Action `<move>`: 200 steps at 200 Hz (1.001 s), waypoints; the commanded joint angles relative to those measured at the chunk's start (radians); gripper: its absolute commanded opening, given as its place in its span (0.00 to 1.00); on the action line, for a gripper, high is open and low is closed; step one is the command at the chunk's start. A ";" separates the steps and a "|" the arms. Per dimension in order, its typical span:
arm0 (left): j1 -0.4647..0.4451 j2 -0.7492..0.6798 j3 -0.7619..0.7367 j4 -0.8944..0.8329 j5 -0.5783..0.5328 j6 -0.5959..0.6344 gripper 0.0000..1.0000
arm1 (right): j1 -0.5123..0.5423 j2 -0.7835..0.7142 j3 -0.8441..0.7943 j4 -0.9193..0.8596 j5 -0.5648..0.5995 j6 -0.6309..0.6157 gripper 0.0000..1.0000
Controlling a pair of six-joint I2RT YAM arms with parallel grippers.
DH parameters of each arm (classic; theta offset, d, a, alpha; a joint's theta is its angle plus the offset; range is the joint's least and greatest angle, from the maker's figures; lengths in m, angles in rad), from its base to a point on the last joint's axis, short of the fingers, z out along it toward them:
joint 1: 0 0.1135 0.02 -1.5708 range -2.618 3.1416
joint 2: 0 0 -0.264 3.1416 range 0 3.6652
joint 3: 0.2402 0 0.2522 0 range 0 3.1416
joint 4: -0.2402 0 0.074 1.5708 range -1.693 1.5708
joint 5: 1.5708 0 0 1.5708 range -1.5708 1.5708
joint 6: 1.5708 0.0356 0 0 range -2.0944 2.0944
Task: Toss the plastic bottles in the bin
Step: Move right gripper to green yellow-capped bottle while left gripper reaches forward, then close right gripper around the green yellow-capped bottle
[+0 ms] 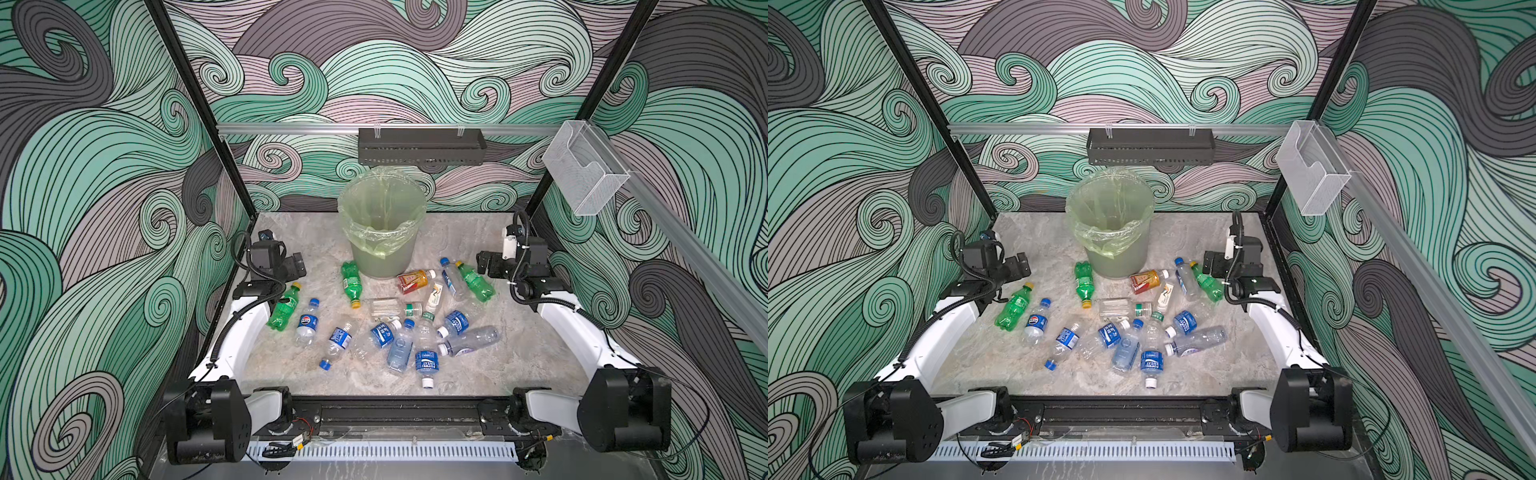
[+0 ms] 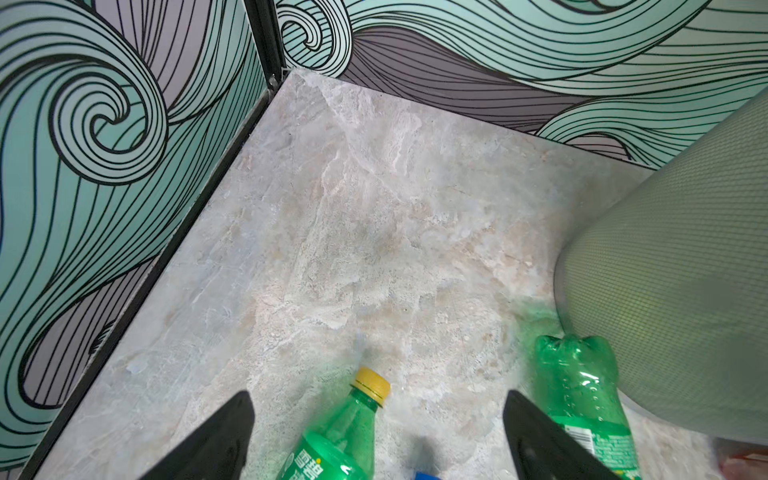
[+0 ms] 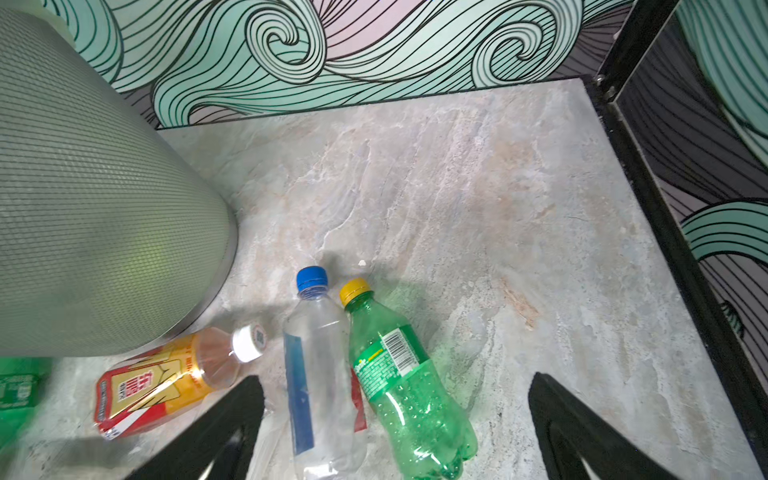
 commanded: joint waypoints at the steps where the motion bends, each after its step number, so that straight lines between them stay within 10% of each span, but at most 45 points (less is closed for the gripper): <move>1: -0.007 -0.047 0.120 -0.235 0.032 0.038 0.95 | 0.000 0.035 0.057 -0.223 -0.070 0.014 0.97; 200: -0.007 -0.231 0.064 -0.438 0.084 0.165 0.95 | -0.028 0.424 0.256 -0.343 -0.079 -0.027 0.78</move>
